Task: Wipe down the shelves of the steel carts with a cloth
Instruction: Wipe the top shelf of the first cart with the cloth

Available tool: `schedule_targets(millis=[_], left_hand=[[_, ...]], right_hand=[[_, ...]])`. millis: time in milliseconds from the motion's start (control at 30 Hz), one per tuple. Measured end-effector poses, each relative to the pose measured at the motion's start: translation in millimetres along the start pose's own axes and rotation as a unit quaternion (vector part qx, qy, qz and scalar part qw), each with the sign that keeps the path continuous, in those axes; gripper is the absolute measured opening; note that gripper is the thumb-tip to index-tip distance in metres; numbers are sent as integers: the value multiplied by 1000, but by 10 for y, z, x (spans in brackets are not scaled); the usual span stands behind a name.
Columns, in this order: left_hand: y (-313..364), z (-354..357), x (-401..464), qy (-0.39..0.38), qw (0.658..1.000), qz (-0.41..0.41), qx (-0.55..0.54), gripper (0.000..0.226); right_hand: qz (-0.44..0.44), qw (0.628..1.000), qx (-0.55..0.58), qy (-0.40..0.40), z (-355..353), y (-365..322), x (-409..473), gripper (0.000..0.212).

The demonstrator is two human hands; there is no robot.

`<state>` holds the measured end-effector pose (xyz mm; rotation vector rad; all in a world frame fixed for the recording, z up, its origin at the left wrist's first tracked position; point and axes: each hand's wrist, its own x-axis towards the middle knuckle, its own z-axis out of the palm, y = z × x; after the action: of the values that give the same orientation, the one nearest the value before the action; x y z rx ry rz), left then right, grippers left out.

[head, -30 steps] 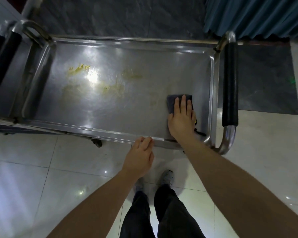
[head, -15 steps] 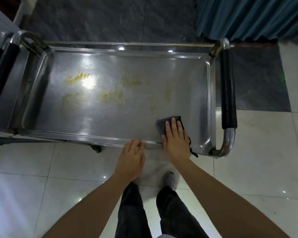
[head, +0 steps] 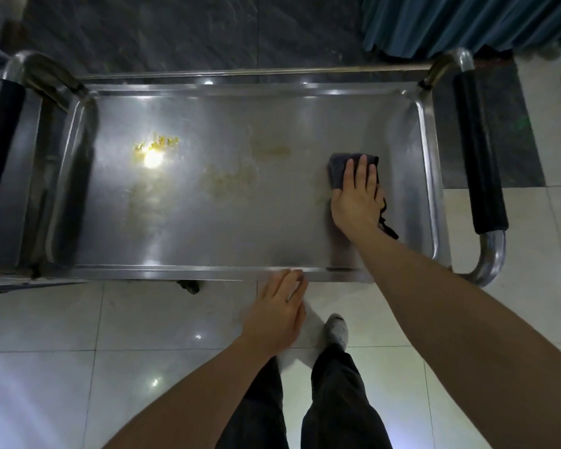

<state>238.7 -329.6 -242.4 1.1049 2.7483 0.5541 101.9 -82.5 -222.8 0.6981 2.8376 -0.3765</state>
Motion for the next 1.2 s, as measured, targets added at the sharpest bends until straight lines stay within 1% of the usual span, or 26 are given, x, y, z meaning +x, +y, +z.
schedule_targets(millis=[100,200,267,367,533,667,800,900,1000,1067,1200], left_hand=[[-124,-96,-57,10,1000,8,16,46],[-217,-186,-110,3,999,5,37,45],[-256,-231,-120,-11,999,11,48,46],[-281,-297,-133,-37,998,6,58,48],[-290,-333,-86,-45,998,-11,46,47],[-308,-311,-41,-36,998,-24,38,46],[-362,-244,-50,-7,999,-4,41,47],[-391,-201,-83,0,999,4,50,49],[-393,-174,-105,-3,998,-5,54,51],[-371,-163,-107,-5,998,-11,54,51],[-342,-179,-120,-5,998,-13,56,51]], right_hand=[[-8,1000,2,-30,-66,43,-139,68],[-6,998,16,-58,-23,76,-583,67],[-5,999,8,-52,98,111,-974,67],[-25,999,-27,-18,282,206,-1439,64],[-22,999,-39,-9,349,60,-1613,61],[-45,998,-39,-25,368,-187,-1448,58],[-3,1000,-7,-30,282,-277,-899,59],[2,1000,4,-27,193,-335,-458,60],[9,1000,14,-11,118,-439,-129,60],[12,1000,9,-2,128,-523,-21,61],[-14,1000,-1,13,171,-579,-49,62]])
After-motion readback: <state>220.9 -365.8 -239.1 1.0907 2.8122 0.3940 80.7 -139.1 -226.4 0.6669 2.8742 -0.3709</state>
